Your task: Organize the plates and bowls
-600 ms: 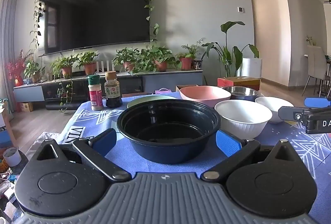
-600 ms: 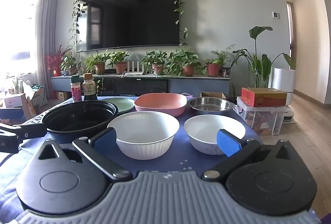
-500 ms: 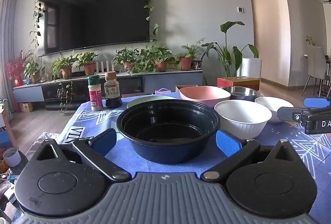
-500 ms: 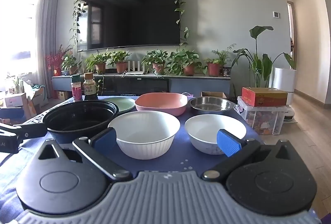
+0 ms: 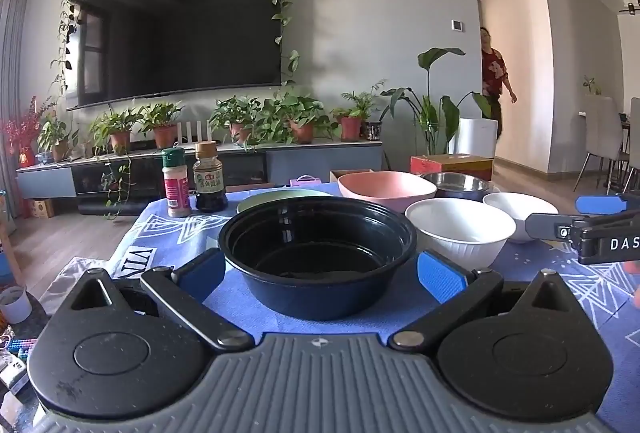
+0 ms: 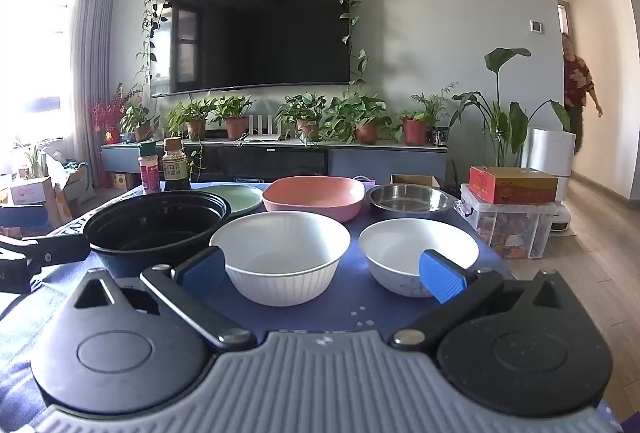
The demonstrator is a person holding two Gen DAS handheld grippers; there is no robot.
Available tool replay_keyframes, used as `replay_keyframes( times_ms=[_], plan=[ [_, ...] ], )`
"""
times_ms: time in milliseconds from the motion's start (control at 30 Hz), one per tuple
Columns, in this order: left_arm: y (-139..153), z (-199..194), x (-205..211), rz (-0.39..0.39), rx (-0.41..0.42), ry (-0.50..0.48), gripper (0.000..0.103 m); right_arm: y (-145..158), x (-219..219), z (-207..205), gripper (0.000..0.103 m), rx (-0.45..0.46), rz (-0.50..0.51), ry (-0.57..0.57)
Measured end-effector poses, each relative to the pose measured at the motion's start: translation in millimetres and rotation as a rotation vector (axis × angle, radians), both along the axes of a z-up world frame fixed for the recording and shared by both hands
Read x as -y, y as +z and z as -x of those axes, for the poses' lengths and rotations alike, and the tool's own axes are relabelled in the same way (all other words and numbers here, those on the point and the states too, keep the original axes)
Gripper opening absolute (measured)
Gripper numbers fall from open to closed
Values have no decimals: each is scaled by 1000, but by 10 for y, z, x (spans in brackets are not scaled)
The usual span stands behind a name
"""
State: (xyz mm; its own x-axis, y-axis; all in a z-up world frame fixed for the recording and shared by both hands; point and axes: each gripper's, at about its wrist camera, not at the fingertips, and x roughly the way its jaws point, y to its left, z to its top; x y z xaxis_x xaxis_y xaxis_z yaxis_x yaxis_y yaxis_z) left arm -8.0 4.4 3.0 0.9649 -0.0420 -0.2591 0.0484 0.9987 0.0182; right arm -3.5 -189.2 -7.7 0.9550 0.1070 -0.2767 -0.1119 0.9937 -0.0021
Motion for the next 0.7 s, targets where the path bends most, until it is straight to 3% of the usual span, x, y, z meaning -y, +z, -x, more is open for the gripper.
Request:
replay_keyframes(
  times_ms=[700],
  plan=[
    [-10, -12, -18, 14, 1, -6, 103, -2, -8, -8, 103, -2, 2, 1]
  ],
)
